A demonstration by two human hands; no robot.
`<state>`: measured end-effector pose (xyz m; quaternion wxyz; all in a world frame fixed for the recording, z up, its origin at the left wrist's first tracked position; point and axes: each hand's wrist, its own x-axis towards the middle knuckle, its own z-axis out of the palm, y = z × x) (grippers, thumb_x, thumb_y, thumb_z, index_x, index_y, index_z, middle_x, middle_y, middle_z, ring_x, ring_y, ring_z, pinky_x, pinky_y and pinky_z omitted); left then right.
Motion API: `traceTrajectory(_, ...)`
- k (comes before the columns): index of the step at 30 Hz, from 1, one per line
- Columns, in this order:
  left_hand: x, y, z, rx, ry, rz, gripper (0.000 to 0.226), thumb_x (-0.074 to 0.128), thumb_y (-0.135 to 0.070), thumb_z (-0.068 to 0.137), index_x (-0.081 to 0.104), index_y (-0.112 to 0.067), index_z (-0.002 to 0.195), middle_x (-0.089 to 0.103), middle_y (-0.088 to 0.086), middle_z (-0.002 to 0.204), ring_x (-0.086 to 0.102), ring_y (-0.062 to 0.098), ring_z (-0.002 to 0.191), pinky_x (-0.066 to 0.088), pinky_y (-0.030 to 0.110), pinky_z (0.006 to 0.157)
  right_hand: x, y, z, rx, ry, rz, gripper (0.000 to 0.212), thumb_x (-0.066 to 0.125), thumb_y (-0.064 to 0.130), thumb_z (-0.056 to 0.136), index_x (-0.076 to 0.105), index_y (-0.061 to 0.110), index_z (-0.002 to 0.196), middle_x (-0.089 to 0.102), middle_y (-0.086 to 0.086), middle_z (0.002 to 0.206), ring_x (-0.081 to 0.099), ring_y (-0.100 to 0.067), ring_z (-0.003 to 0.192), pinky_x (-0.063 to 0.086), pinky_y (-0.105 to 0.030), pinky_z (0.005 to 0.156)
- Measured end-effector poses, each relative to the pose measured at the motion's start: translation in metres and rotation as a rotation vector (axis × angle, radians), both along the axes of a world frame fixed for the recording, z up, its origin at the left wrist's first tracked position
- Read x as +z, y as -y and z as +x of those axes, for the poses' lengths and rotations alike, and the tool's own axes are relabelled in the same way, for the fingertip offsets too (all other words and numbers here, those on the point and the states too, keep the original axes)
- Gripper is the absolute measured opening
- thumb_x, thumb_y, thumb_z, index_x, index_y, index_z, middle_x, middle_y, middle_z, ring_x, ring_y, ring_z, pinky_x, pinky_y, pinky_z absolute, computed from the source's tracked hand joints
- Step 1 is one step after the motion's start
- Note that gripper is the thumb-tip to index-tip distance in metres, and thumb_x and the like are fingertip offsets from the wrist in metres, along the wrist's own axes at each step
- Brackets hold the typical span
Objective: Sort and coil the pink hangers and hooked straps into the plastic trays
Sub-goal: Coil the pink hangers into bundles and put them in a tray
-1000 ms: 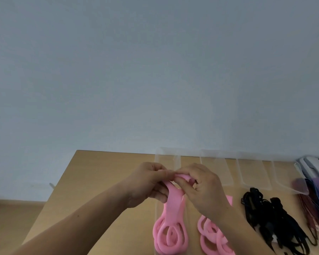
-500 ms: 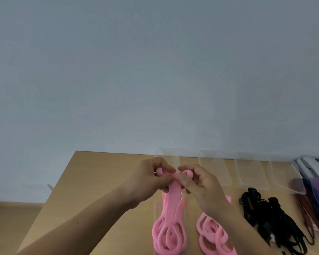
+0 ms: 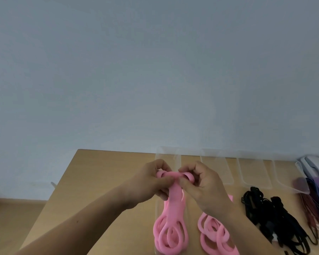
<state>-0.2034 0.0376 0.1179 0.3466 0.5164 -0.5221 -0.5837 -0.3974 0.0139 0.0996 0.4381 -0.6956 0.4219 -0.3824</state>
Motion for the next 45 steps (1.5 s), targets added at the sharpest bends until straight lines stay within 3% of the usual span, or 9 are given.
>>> traceTrajectory(7, 0.002, -0.002, -0.004, 0.011, -0.203, 0.147, 0.029, 0.071, -0.021, 0.081, 0.054, -0.007, 0.099, 0.066, 0.016, 0.079, 0.060, 0.028, 0.069, 0.055, 0.037, 0.065, 0.004, -0.004, 0.000, 0.006, -0.139, -0.198, 0.025, 0.070, 0.006, 0.085, 0.066, 0.028, 0.095, 0.067, 0.020, 0.090, 0.065, -0.005, 0.086, 0.050, -0.013, 0.070)
traceTrajectory(11, -0.001, -0.001, -0.007, 0.079, -0.233, 0.145, 0.020, 0.072, -0.017, 0.088, 0.056, -0.007, 0.095, 0.065, 0.018, 0.077, 0.059, 0.029, 0.071, 0.054, 0.039, 0.067, 0.002, -0.007, 0.002, -0.021, -0.117, -0.205, 0.018, 0.069, 0.004, 0.086, 0.068, 0.018, 0.096, 0.068, 0.015, 0.089, 0.066, -0.010, 0.086, 0.056, -0.029, 0.071)
traceTrajectory(16, 0.001, -0.005, -0.006, 0.077, -0.276, 0.085, 0.018, 0.075, -0.011, 0.085, 0.060, -0.006, 0.092, 0.069, 0.024, 0.086, 0.066, 0.033, 0.076, 0.055, 0.038, 0.069, 0.006, -0.012, 0.000, -0.008, 0.075, 0.015, 0.021, 0.070, -0.003, 0.084, 0.066, 0.015, 0.093, 0.070, 0.001, 0.090, 0.067, -0.020, 0.085, 0.058, -0.044, 0.075)
traceTrajectory(24, 0.009, -0.016, -0.011, 0.078, -0.119, -0.177, 0.016, 0.074, -0.009, 0.076, 0.065, -0.018, 0.086, 0.071, 0.014, 0.087, 0.070, 0.033, 0.082, 0.056, 0.034, 0.071, 0.025, -0.019, -0.002, 0.038, 0.271, 0.286, 0.033, 0.068, 0.026, 0.074, 0.066, 0.002, 0.097, 0.066, 0.002, 0.066, 0.059, -0.012, 0.058, 0.050, -0.022, 0.057)
traceTrajectory(29, 0.014, -0.029, -0.008, 0.108, -0.113, -0.159, 0.038, 0.082, -0.014, 0.076, 0.059, -0.014, 0.107, 0.071, 0.016, 0.088, 0.070, 0.031, 0.077, 0.059, 0.041, 0.072, 0.031, -0.028, -0.003, 0.007, 0.251, 0.208, 0.028, 0.071, 0.024, 0.070, 0.069, 0.010, 0.095, 0.069, 0.005, 0.074, 0.064, -0.009, 0.068, 0.053, -0.020, 0.063)
traceTrajectory(34, 0.022, -0.036, -0.003, 0.046, -0.100, -0.101, 0.022, 0.079, -0.009, 0.079, 0.062, -0.004, 0.092, 0.072, 0.008, 0.079, 0.069, 0.018, 0.067, 0.055, 0.028, 0.063, 0.034, -0.036, -0.003, -0.009, 0.214, 0.129, 0.024, 0.071, 0.024, 0.071, 0.070, 0.018, 0.094, 0.069, 0.002, 0.079, 0.062, -0.014, 0.074, 0.056, -0.027, 0.072)
traceTrajectory(36, 0.023, -0.037, -0.002, 0.019, -0.083, -0.099, 0.025, 0.080, -0.014, 0.075, 0.061, -0.010, 0.090, 0.070, 0.008, 0.079, 0.066, 0.019, 0.068, 0.054, 0.030, 0.065, 0.036, -0.038, -0.004, -0.001, 0.152, 0.079, 0.022, 0.071, 0.025, 0.073, 0.070, 0.022, 0.094, 0.068, -0.002, 0.082, 0.061, -0.020, 0.074, 0.055, -0.026, 0.070)
traceTrajectory(41, 0.028, -0.036, -0.003, 0.000, -0.198, -0.068, 0.022, 0.080, -0.032, 0.079, 0.066, -0.018, 0.089, 0.073, 0.013, 0.085, 0.069, 0.025, 0.077, 0.054, 0.033, 0.068, 0.040, -0.041, -0.004, -0.005, 0.082, -0.045, 0.019, 0.075, 0.020, 0.079, 0.068, 0.032, 0.092, 0.065, 0.013, 0.082, 0.059, -0.005, 0.072, 0.050, -0.016, 0.064)
traceTrajectory(45, 0.028, -0.036, -0.002, 0.016, -0.323, -0.029, 0.016, 0.079, -0.021, 0.080, 0.069, -0.013, 0.090, 0.071, 0.017, 0.087, 0.069, 0.029, 0.080, 0.055, 0.035, 0.070, 0.042, -0.043, -0.003, 0.033, 0.084, -0.083, 0.020, 0.076, 0.012, 0.078, 0.068, 0.023, 0.093, 0.061, 0.002, 0.083, 0.057, -0.015, 0.073, 0.051, -0.028, 0.063)
